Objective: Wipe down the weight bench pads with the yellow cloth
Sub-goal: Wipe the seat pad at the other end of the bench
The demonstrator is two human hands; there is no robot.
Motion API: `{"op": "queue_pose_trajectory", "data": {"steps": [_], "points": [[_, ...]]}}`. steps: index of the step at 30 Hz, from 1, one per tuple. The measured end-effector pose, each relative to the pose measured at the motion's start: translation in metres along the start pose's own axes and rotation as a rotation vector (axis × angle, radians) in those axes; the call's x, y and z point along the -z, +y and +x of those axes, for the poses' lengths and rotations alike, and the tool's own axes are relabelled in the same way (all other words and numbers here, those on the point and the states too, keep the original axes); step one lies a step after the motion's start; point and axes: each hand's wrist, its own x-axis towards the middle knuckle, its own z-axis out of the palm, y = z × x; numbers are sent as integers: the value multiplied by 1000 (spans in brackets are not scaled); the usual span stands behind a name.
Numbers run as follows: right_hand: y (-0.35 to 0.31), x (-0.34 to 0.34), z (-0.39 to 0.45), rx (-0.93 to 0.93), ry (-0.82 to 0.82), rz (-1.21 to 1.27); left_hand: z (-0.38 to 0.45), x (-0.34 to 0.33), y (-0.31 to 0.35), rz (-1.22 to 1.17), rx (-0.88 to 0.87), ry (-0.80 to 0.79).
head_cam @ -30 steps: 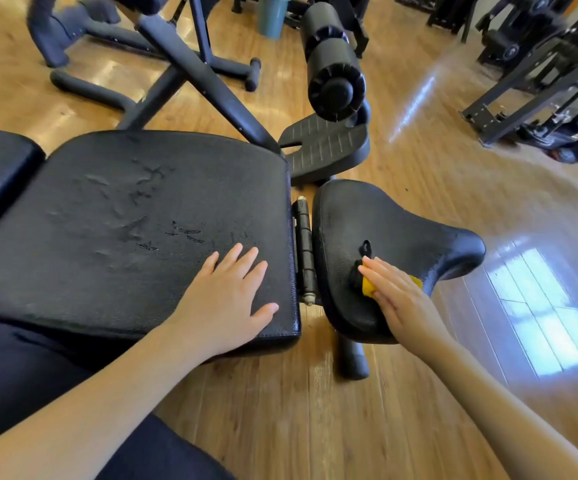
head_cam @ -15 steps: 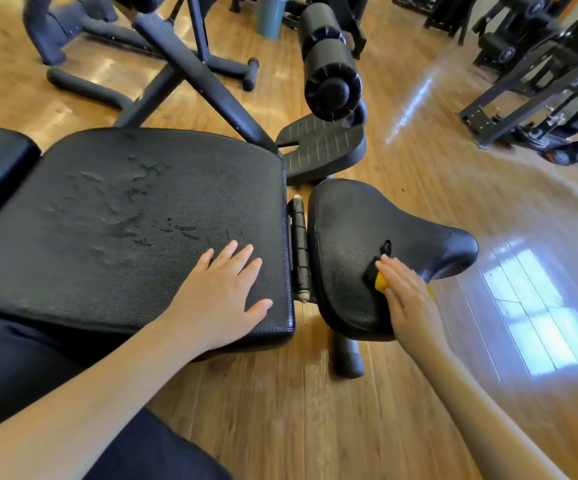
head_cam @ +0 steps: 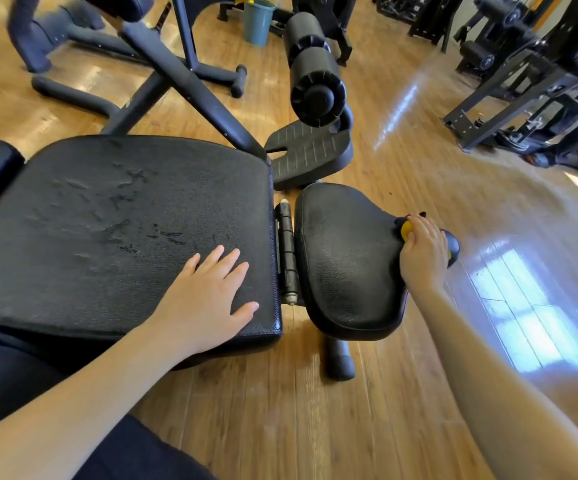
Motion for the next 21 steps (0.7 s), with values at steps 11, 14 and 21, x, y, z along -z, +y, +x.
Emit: {"op": "queue_pose_trajectory", "data": {"steps": [11, 14, 21], "points": [[-11, 3, -44, 360, -190, -16, -1, -4, -3, -27, -16, 18], [17, 8, -7, 221, -94, 36, -1, -4, -4, -3, -21, 15], [-17, 7, 30, -132, -99, -165, 1, -3, -2, 4, -18, 9]]}}
